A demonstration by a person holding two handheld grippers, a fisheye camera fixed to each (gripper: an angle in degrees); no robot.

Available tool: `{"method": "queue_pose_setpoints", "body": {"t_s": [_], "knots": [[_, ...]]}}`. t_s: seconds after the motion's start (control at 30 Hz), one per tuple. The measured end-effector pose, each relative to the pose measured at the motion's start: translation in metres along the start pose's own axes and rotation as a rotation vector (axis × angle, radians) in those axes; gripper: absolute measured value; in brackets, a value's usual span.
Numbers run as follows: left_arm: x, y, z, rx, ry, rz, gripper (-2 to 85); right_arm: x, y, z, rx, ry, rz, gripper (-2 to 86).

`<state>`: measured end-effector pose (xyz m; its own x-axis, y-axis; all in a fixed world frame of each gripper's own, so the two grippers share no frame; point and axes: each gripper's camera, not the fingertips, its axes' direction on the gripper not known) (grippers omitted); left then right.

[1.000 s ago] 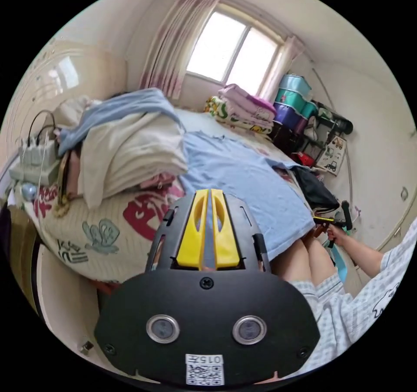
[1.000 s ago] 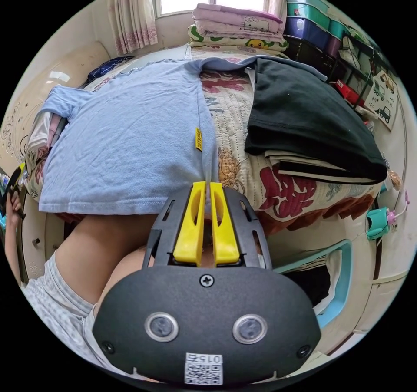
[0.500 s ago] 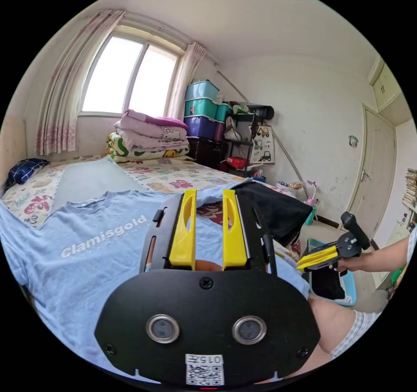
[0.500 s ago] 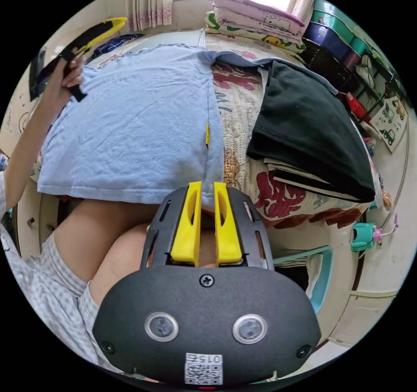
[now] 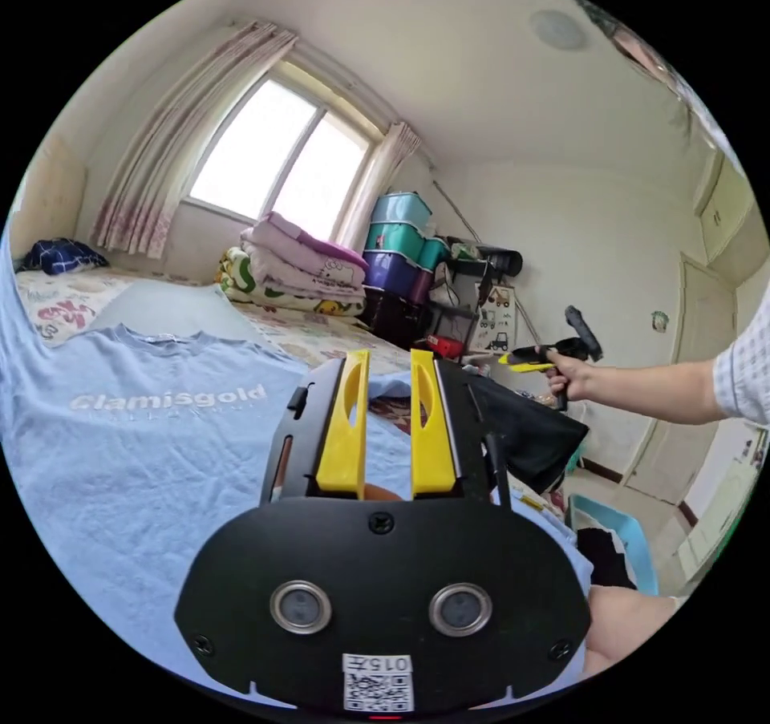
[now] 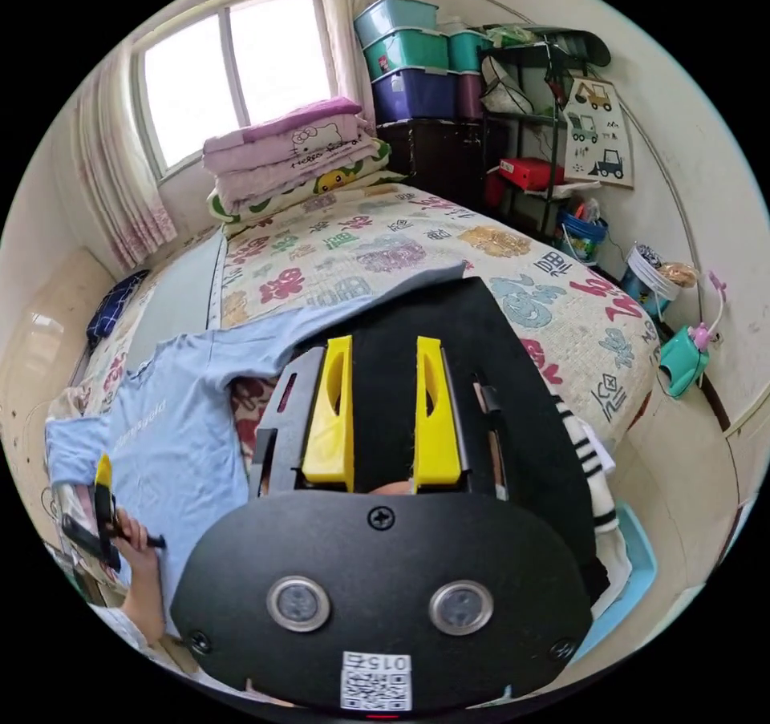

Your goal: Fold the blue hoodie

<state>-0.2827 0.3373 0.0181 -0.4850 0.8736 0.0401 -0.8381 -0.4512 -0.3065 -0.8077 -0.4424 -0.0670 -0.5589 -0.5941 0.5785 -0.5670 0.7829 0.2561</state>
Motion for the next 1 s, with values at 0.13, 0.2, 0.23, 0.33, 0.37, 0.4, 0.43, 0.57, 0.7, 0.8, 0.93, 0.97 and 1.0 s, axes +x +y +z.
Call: {"method": "queue_pose_setpoints", "body": {"t_s": [0.13,0.2,0.23,0.33,0.37,0.4,0.43,0.57,0.7,0.8,0.93,0.97,1.0], "knots": [[-0.058,0.006,0.02,-0.035,0.189,-0.173,8.6,-0.02,-0.059,0.047,0.03,-0.044,0.134,13.6],[-0.073,0.011,0.023,-0.03,0.187,-0.233,8.4,-0.023,-0.077,0.062,0.054,-0.014,0.192,13.5],[-0.076,0.012,0.026,-0.034,0.188,-0.234,8.4,-0.023,-0.085,0.072,0.059,0.017,0.238,13.4],[-0.076,0.012,0.032,-0.034,0.182,-0.207,8.3,-0.02,-0.095,0.101,0.025,0.053,0.338,13.1],[-0.079,0.013,0.034,-0.03,0.183,-0.209,8.3,-0.019,-0.095,0.114,-0.005,0.065,0.372,12.9],[-0.081,0.014,0.035,-0.029,0.184,-0.213,8.3,-0.018,-0.093,0.122,-0.023,0.074,0.387,12.7],[-0.085,0.015,0.037,-0.025,0.189,-0.224,8.2,-0.017,-0.089,0.136,-0.059,0.092,0.414,11.8],[-0.092,0.016,0.046,-0.018,0.196,-0.216,7.7,-0.019,-0.072,0.135,0.003,0.148,0.429,1.3],[-0.097,0.015,0.054,-0.016,0.191,-0.206,7.7,-0.053,-0.063,0.087,0.206,0.067,0.26,-0.4],[-0.117,0.018,0.061,-0.008,0.207,-0.278,8.3,-0.125,-0.04,0.03,0.289,-0.058,-0.147,-0.7],[-0.132,0.02,0.065,0.011,0.103,-0.364,14.0,-0.208,0.093,-0.046,0.246,-0.319,-0.646,-0.7],[-0.139,0.021,0.067,0.008,0.069,-0.402,15.5,-0.216,0.134,-0.051,0.196,-0.359,-0.679,-0.7],[-0.143,0.02,0.069,0.001,0.064,-0.423,15.7,-0.217,0.152,-0.051,0.166,-0.379,-0.683,-0.7]]}}
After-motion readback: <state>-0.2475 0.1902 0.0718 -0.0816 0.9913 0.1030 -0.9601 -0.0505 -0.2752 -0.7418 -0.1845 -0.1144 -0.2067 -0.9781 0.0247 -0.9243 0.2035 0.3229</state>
